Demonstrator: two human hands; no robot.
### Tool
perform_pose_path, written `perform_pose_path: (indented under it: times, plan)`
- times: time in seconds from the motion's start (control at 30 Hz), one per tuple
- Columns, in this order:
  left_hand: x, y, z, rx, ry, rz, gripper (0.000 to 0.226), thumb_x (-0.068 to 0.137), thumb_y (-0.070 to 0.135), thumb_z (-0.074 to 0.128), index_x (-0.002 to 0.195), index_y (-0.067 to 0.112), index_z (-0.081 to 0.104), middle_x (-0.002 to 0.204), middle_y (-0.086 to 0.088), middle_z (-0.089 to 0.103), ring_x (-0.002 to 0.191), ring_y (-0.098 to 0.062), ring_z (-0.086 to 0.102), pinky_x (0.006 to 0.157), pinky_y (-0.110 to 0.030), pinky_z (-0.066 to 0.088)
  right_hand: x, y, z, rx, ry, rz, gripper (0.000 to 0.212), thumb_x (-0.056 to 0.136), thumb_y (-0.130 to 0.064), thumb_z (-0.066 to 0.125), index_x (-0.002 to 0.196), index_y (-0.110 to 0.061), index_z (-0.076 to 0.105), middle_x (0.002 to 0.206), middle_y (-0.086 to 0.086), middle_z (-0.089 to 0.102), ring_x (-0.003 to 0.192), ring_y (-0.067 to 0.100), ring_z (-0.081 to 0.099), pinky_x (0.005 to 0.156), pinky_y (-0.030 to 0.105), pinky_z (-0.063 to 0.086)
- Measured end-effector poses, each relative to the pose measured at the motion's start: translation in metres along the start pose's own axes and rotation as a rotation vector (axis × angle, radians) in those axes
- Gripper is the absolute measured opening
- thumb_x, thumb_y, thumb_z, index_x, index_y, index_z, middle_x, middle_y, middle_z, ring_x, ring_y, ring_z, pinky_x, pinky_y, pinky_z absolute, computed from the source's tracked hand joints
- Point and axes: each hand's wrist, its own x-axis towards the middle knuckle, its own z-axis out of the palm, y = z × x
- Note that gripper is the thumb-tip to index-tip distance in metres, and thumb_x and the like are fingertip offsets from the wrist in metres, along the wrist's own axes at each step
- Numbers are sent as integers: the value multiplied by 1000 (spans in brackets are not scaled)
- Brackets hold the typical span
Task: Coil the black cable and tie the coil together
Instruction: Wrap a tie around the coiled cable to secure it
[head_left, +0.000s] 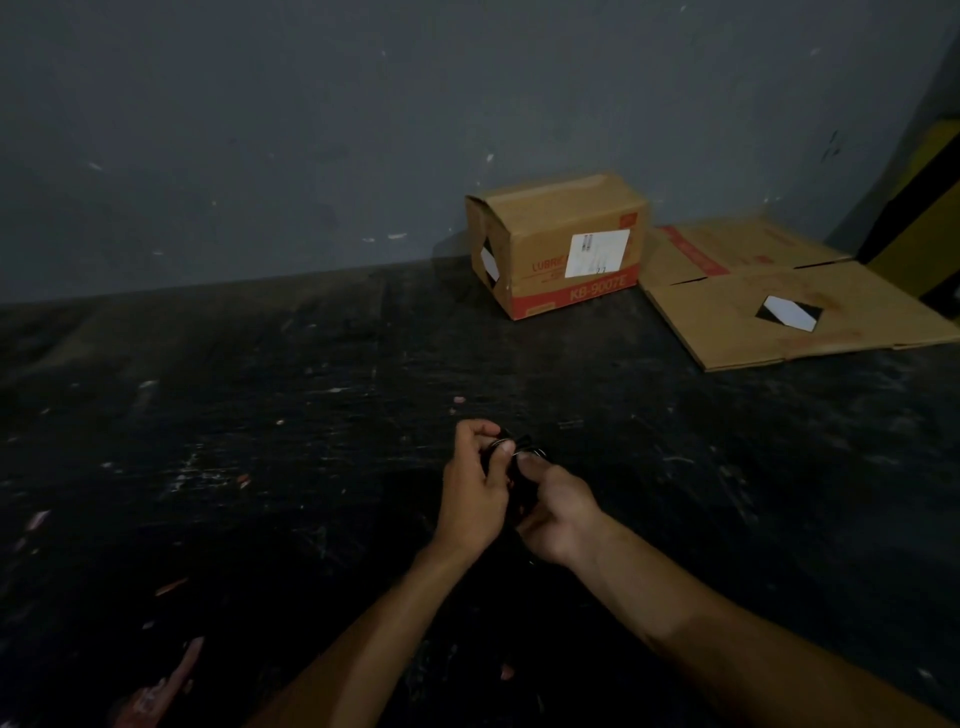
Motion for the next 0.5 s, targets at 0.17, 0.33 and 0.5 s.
perform_pose_path:
  times: [0.17,0.33,0.5]
  plan:
    - [1,-2,0,38,-23,-31,10,95,20,60,101,21,53,87,3,67,69,-2,64,67,-25,55,1,-2,-1,-1,36,4,13,91,-13,59,92,-8,70,92,15,71,88,28,67,79,43,54]
    - [5,0,-1,-18,-29,-132,8,91,23,65,93,28,59,90,5,69,72,-5,69,70,-27,57,5,-6,-2,16,49,23,12,91,-11,58,95,-8,69,89,14,71,83,26,66,78,41,53]
    - [7,5,1,-137,11,-267,6,89,21,68,92,22,64,90,-2,72,74,-9,69,71,-28,59,9,-6,-4,-31,36,13,11,90,-13,59,89,-13,69,84,6,70,83,19,63,80,33,43]
